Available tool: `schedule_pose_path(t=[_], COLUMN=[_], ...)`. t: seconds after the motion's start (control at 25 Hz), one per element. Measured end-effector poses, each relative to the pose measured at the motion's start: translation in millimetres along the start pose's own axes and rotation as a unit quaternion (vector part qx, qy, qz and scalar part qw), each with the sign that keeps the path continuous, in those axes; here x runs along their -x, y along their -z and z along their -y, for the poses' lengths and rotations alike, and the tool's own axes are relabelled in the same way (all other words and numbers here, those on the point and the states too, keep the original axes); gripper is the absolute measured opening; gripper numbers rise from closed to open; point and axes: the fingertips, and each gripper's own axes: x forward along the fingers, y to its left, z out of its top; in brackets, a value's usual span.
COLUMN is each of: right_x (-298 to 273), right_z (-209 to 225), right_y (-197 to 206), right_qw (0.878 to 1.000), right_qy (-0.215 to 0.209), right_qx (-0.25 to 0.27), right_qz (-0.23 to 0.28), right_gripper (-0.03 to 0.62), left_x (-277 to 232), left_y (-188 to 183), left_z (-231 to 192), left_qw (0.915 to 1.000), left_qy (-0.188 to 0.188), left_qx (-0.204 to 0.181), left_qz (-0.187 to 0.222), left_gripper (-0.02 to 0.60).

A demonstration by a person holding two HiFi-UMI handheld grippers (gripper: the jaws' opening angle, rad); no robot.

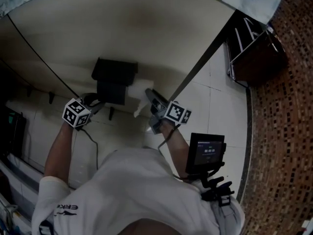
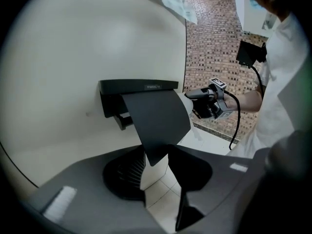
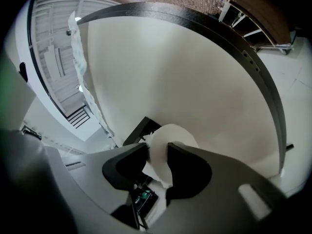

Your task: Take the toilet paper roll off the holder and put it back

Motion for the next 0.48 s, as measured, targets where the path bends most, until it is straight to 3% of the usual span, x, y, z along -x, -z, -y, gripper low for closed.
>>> schedule_pose_path(t=[0.48], right_x=[-31.8], right_z=[6.7], right_y=[-0.8], right_qw=[1.0], right_qy=[0.012], right_qx=[0.005], right_qz=[-0.012], right_gripper=[0.15], left_x=[-3.4], left_y=[-6.4], left_z=[-8.3], left_qw=[0.9999], left_qy=[0.014], left_qx=[0.007], left_qz=[-0.007], left_gripper=[0.149])
